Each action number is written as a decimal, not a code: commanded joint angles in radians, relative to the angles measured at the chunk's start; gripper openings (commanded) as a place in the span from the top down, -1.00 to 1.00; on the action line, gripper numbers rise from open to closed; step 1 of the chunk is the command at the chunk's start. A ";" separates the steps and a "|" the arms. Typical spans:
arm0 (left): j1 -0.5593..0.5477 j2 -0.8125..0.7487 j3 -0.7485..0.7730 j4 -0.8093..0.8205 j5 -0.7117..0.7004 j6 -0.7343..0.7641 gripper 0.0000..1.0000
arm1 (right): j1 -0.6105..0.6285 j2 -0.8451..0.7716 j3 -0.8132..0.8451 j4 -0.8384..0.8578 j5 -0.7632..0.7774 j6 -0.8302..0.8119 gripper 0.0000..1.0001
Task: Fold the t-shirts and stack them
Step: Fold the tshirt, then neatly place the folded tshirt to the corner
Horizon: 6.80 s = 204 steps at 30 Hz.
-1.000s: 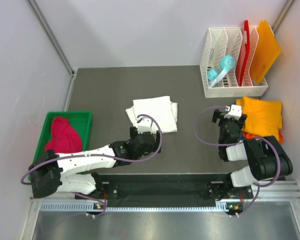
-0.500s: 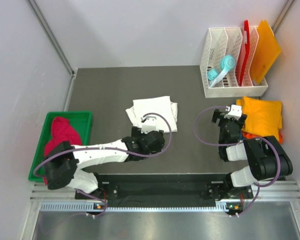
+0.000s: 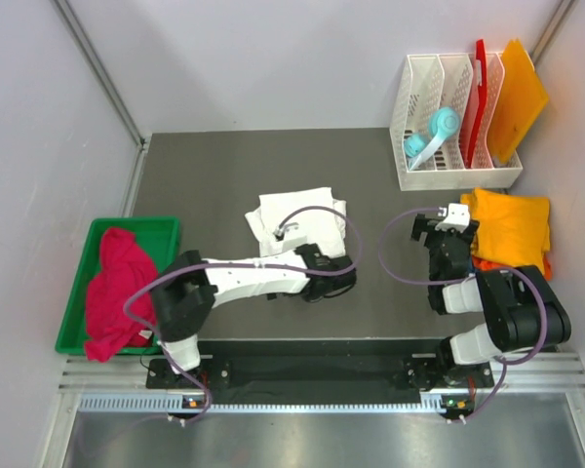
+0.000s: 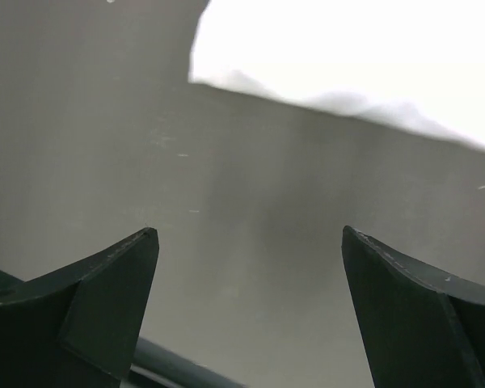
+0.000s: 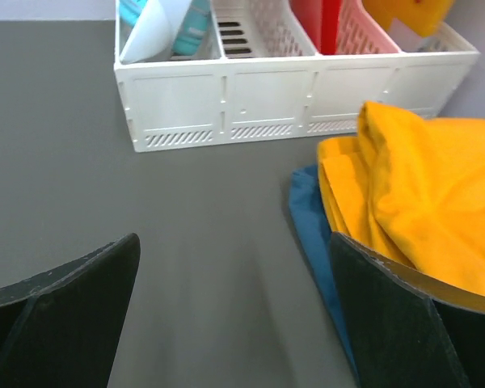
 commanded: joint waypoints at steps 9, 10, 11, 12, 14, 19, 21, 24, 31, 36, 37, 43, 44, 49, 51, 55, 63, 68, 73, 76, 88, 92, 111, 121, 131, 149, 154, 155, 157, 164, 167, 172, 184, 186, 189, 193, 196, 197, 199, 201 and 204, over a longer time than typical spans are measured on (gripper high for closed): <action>-0.150 0.119 0.270 -0.241 -0.200 -0.194 -0.98 | -0.095 -0.117 0.588 -0.888 -0.627 -0.047 -0.99; -0.150 0.093 0.250 -0.203 -0.206 -0.117 -0.98 | -0.094 -0.109 0.639 -1.009 -0.634 -0.052 -0.99; -0.150 0.082 0.244 -0.158 -0.214 -0.078 -0.98 | -0.092 -0.086 0.691 -1.066 -0.679 -0.088 -0.99; -0.149 0.061 0.227 -0.090 -0.220 -0.012 -0.98 | -0.090 -0.071 0.809 -1.143 -0.703 -0.125 -0.99; -0.137 0.036 0.203 -0.002 -0.214 0.056 -0.98 | -0.055 -0.008 0.935 -1.389 -0.720 -0.289 -0.99; -0.062 -0.099 -0.007 0.372 -0.109 0.306 -0.98 | 0.008 0.041 1.157 -1.694 -0.463 -0.500 -0.99; 0.006 -0.172 -0.120 0.487 -0.053 0.394 -0.98 | 0.002 0.009 1.067 -1.593 -0.188 -0.396 -0.99; 0.110 -0.249 -0.213 0.633 0.013 0.508 -0.98 | -0.067 0.032 1.042 -1.603 -0.054 -0.274 -1.00; 0.265 -0.112 -0.039 0.594 0.100 0.765 -0.98 | -0.112 0.054 0.988 -1.822 -0.778 -0.344 -0.99; 0.345 -0.027 -0.005 0.669 0.226 0.765 -0.98 | 0.011 0.029 0.925 -1.759 -0.823 -0.313 -1.00; 0.371 -0.016 -0.005 0.679 0.244 0.760 -0.98 | 0.018 0.032 0.922 -1.748 -0.823 -0.290 -1.00; 0.443 0.088 0.018 0.704 0.306 0.739 -0.70 | 0.031 0.006 0.899 -1.676 -0.806 -0.251 -0.92; 0.454 0.106 0.012 0.710 0.312 0.736 -0.61 | 0.035 -0.003 0.888 -1.651 -0.799 -0.244 -0.84; 0.495 0.117 -0.008 0.784 0.370 0.740 -0.25 | 0.052 -0.034 0.871 -1.596 -0.744 -0.187 0.23; 0.498 0.122 -0.008 0.793 0.384 0.752 -0.24 | 0.060 -0.016 0.879 -1.603 -0.742 -0.191 -0.27; 0.500 0.145 -0.011 0.779 0.396 0.754 0.54 | 0.086 0.009 0.893 -1.601 -0.713 -0.190 -0.91; 0.521 0.133 -0.078 0.790 0.426 0.731 0.63 | 0.129 0.089 0.974 -1.596 -0.700 -0.124 -0.71; 0.538 0.111 -0.121 0.827 0.459 0.737 -0.13 | 0.129 0.075 0.948 -1.522 -0.613 -0.020 1.00; 0.543 0.102 -0.140 0.842 0.470 0.742 -0.51 | 0.115 0.167 1.039 -1.663 -0.774 -0.098 -0.99; 0.543 0.099 -0.147 0.847 0.481 0.740 -0.56 | 0.120 0.178 1.039 -1.630 -0.780 -0.072 -0.99; 0.543 0.122 -0.140 0.804 0.521 0.729 -0.57 | 0.203 0.302 1.109 -1.607 -0.749 -0.075 -1.00; 0.541 0.133 -0.141 0.804 0.525 0.717 -0.56 | 0.242 0.345 1.120 -1.570 -0.737 -0.050 -1.00; 0.543 0.140 -0.126 0.779 0.530 0.726 -0.55 | 0.290 0.538 1.173 -1.462 -0.664 0.057 -0.99; 0.541 0.130 -0.135 0.759 0.511 0.736 -0.54 | 0.304 0.598 1.126 -1.461 -0.731 0.128 -0.99; 0.541 0.126 -0.133 0.755 0.504 0.731 -0.54 | 0.310 0.571 1.043 -1.496 -0.685 0.187 -0.57; 0.537 0.165 -0.104 0.753 0.504 0.713 -0.50 | 0.315 0.535 1.022 -1.605 -0.613 0.149 1.00; 0.508 0.128 -0.098 0.739 0.449 0.739 -0.57 | 0.315 0.388 1.035 -1.611 -0.535 0.082 1.00; 0.503 0.093 -0.104 0.747 0.418 0.743 -0.67 | 0.313 0.365 1.046 -1.614 -0.512 0.072 1.00; 0.492 0.050 -0.116 0.765 0.404 0.757 -0.82 | 0.311 0.310 1.063 -1.628 -0.455 0.028 1.00; 0.486 -0.154 -0.155 0.792 0.389 0.763 -0.98 | 0.279 0.245 1.149 -1.764 -0.383 -0.050 1.00; 0.477 -0.211 -0.159 0.773 0.373 0.772 -0.98 | 0.273 0.210 1.141 -1.786 -0.331 -0.079 1.00; 0.469 -0.277 -0.205 0.749 0.364 0.769 -0.98 | 0.238 0.132 1.124 -1.795 -0.250 -0.110 1.00; 0.405 -0.351 -0.328 0.749 0.338 0.720 -0.98 | 0.011 -0.069 1.108 -1.847 -0.168 -0.211 1.00; 0.385 -0.341 -0.331 0.752 0.335 0.709 -0.98 | -0.027 -0.087 1.097 -1.850 -0.159 -0.230 1.00; 0.354 -0.319 -0.330 0.750 0.327 0.702 -0.98 | -0.081 -0.120 1.092 -1.861 -0.159 -0.257 1.00; 0.325 -0.286 -0.322 0.746 0.321 0.686 -0.98 | -0.117 -0.167 1.101 -1.875 -0.159 -0.305 1.00; 0.302 -0.268 -0.314 0.746 0.314 0.683 -0.98 | -0.182 -0.183 1.114 -1.880 -0.159 -0.342 1.00; 0.299 -0.265 -0.313 0.746 0.312 0.680 -0.98 | -0.210 -0.180 1.126 -1.887 -0.164 -0.351 1.00; 0.288 -0.256 -0.311 0.744 0.311 0.679 -0.98 | -0.239 -0.170 1.140 -1.893 -0.171 -0.377 1.00; 0.282 -0.249 -0.311 0.744 0.309 0.676 -0.98 | -0.287 -0.164 1.170 -1.904 -0.187 -0.391 1.00; 0.270 -0.243 -0.313 0.746 0.309 0.668 -0.98 | -0.354 -0.146 1.209 -1.913 -0.199 -0.428 1.00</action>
